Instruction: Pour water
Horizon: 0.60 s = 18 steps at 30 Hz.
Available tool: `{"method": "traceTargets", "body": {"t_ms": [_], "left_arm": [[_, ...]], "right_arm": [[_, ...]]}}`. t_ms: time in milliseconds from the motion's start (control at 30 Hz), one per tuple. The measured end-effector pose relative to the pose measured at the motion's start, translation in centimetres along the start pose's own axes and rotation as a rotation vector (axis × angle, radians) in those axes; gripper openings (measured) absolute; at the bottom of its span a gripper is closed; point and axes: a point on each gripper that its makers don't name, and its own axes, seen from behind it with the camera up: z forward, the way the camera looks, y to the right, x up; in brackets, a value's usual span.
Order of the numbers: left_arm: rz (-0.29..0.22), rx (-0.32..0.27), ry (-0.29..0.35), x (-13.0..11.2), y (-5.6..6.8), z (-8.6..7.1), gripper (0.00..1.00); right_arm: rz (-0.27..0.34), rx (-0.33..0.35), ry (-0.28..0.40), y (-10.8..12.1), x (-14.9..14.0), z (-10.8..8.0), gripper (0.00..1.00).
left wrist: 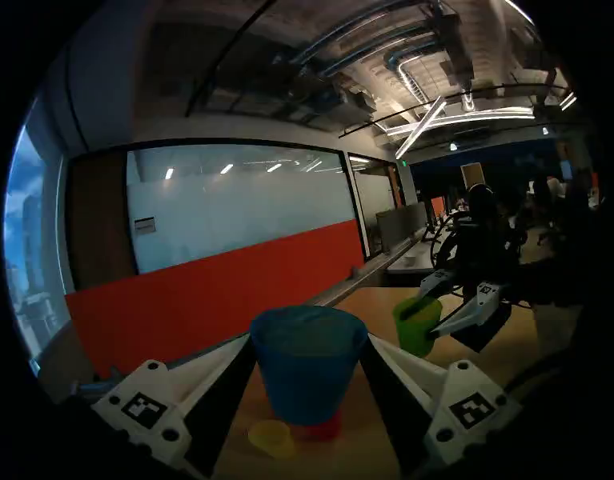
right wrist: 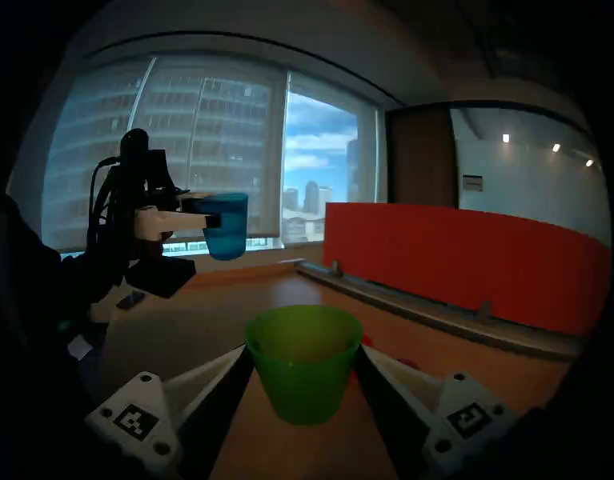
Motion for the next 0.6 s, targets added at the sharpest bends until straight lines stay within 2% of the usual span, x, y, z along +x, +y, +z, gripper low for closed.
{"method": "traceTargets", "body": {"t_ms": [300, 600], "left_arm": [[0.118, 0.007, -0.023, 0.3, 0.6, 1.1, 0.86], [0.202, 0.012, -0.017, 0.7, 0.6, 2.2, 0.86]], "right_arm": [[0.008, 0.058, 0.008, -1.9, 0.0, 1.6, 0.89], [0.022, 0.087, 0.023, -2.7, 0.3, 2.8, 0.88]]}}
